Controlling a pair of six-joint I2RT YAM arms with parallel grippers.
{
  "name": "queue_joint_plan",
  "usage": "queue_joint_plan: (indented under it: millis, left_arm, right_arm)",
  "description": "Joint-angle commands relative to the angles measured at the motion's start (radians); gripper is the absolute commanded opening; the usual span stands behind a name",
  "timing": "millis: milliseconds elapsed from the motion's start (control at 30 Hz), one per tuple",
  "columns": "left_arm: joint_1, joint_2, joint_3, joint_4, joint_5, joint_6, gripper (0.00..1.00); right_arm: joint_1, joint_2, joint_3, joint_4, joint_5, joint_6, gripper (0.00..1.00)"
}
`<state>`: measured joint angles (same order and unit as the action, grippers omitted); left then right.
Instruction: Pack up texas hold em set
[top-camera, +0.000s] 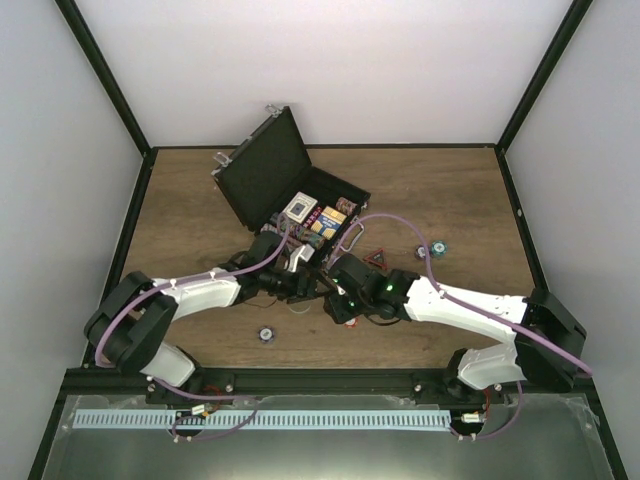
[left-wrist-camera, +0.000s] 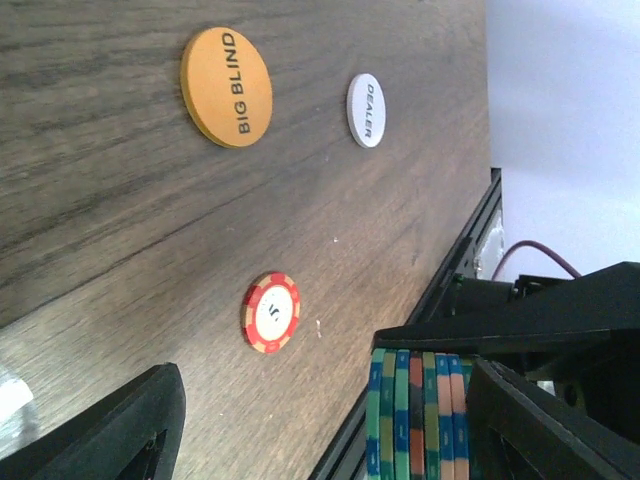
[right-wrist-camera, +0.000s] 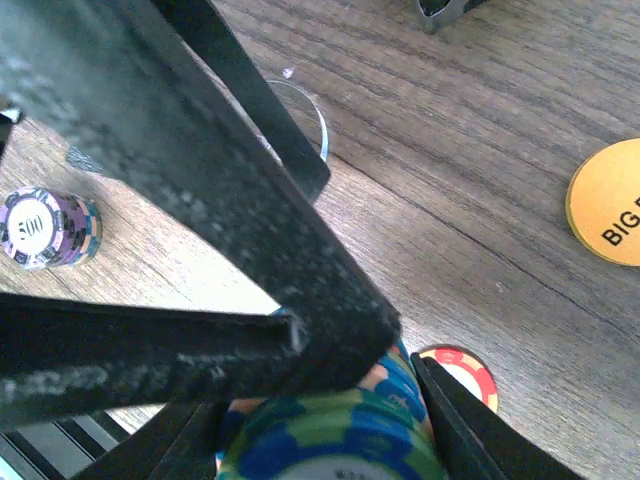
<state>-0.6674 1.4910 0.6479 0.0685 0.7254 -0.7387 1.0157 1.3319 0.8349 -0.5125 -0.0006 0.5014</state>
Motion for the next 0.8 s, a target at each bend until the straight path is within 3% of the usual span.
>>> queue_joint_plan:
  millis: [0, 200, 600, 767]
  left_arm:
    - [-0.013, 0.031, 0.027, 0.09, 0.083, -0.02, 0.79]
    - [-0.025, 0.041, 0.029, 0.106, 0.106, -0.021, 0.73]
    - [-0.03, 0.042, 0.027, 0.118, 0.129, -0.019, 0.8]
    - [-0.042, 0.056, 0.025, 0.126, 0.157, -0.012, 0.75]
  right_arm:
    - [-0.005, -0.022, 0.001, 0.03, -0.014, -0.027, 0.32]
    - [-0.005, -0.011, 0.006, 0.032, -0.01, -0.027, 0.33]
    - [-0.005, 0.006, 0.009, 0.029, -0.014, -0.026, 0.33]
    - [-0.005, 0.004, 0.009, 0.03, -0.012, -0.023, 0.33]
